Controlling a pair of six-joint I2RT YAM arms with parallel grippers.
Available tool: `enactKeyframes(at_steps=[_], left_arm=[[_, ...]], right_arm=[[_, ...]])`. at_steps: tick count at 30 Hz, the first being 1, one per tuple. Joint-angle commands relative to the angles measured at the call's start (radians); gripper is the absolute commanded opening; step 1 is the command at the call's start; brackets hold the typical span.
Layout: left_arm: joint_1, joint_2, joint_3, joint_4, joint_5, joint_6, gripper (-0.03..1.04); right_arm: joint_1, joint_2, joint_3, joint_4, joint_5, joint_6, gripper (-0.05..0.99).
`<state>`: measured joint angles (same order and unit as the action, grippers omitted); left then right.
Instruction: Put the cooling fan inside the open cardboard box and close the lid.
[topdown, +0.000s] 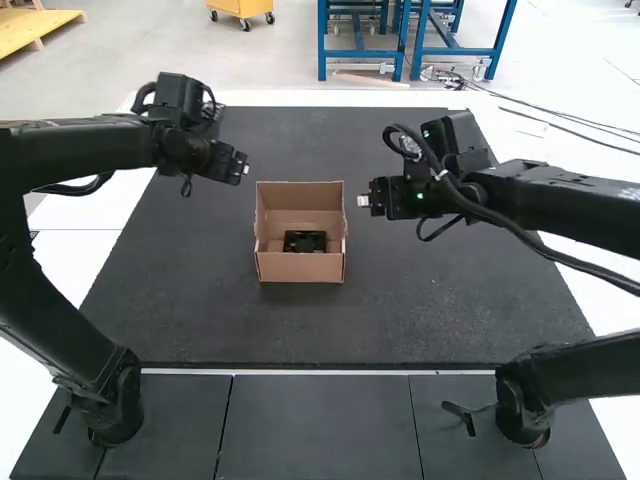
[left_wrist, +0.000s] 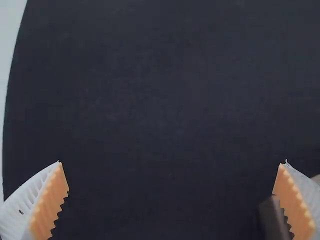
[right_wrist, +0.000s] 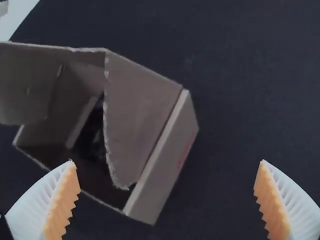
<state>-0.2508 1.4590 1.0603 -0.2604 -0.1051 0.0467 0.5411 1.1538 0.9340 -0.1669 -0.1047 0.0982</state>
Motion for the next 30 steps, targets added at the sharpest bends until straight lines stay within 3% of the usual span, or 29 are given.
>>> enactKeyframes(at_steps=[1, 8, 24, 30], left_arm=[[-0.067, 0.027, 0.044, 0.009, -0.001, 0.016, 0.97], [-0.128, 0.044, 0.047, 0.047, -0.001, 0.018, 0.97], [-0.125, 0.04, 0.041, -0.031, 0.004, 0.042, 0.97], [-0.13, 0.04, -0.029, -0.056, 0.016, 0.036, 0.97]], right_arm=[[-0.009, -0.042, 0.011, -0.043, 0.028, -0.127, 0.79], [-0.012, -0.045, 0.045, -0.164, 0.023, -0.152, 0.81], [-0.032, -0.034, 0.06, -0.183, 0.007, -0.152, 0.81], [-0.032, -0.029, 0.057, -0.183, 0.0, -0.152, 0.81]])
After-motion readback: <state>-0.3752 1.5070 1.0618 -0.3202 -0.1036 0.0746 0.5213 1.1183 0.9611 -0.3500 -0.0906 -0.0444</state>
